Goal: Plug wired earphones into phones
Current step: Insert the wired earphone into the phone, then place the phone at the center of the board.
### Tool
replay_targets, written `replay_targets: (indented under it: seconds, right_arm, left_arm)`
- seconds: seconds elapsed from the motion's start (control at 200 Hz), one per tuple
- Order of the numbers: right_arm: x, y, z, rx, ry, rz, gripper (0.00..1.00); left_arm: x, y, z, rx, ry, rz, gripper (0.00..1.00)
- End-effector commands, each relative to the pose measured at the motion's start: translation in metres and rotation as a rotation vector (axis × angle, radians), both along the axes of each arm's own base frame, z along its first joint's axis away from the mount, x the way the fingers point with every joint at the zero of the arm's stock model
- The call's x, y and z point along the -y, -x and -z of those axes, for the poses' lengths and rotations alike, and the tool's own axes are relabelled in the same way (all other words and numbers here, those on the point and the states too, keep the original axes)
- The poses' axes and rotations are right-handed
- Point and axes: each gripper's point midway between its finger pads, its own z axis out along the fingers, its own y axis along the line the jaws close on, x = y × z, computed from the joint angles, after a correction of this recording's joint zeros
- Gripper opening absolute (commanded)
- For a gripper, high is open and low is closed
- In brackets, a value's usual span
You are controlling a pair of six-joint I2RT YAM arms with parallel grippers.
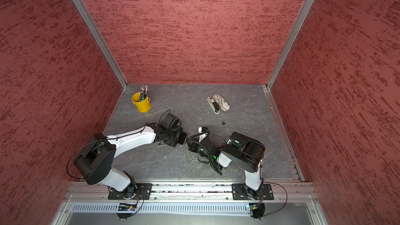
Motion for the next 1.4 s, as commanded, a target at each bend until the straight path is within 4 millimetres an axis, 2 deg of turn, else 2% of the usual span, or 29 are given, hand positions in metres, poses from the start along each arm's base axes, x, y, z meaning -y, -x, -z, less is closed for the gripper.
replay_targets:
  seconds: [0.0,0.22,0.326,0.431,0.566,0.641,0.852,0.972,1.122,1.282,1.393]
  right_arm:
    - [0.000,-0.015,-0.011,0.047,0.029,0.063,0.00]
    - [-0.014,-0.022,-0.035,0.110,-0.032,0.042,0.00]
    - [-0.020,-0.025,-0.035,0.112,-0.019,0.033,0.00]
    - [-0.018,-0.026,-0.034,0.110,-0.011,0.047,0.00]
    - [-0.008,-0.022,-0.032,0.108,-0.004,0.063,0.00]
    - [-0.004,-0.019,-0.031,0.109,0.001,0.059,0.08]
    - [0.004,-0.008,-0.031,0.109,-0.021,0.034,0.21]
    - [0.002,-0.002,-0.037,0.131,-0.033,0.003,0.32]
    - [0.007,-0.001,-0.032,0.118,0.004,0.010,0.43]
    - [0.028,-0.002,-0.034,0.113,0.075,0.078,0.44]
    - [0.044,-0.005,-0.043,0.123,0.146,0.129,0.44]
  left_arm:
    - [0.029,0.007,-0.022,0.021,0.133,0.047,0.72]
    - [0.049,0.007,-0.027,0.013,0.213,0.070,0.71]
    - [0.056,0.009,-0.031,0.017,0.221,0.084,0.71]
    - [0.056,0.009,-0.031,0.014,0.213,0.084,0.71]
    - [0.037,0.012,-0.017,-0.018,0.126,0.040,0.71]
    - [0.024,0.012,-0.008,-0.056,0.084,0.012,0.70]
    - [-0.013,0.005,0.003,-0.063,-0.030,-0.079,0.70]
    - [-0.021,0.001,0.006,-0.065,-0.052,-0.111,0.70]
    - [-0.028,-0.001,0.011,-0.076,-0.099,-0.129,0.70]
    - [-0.038,-0.003,0.016,-0.112,-0.190,-0.147,0.71]
    - [-0.041,-0.005,0.020,-0.137,-0.247,-0.155,0.72]
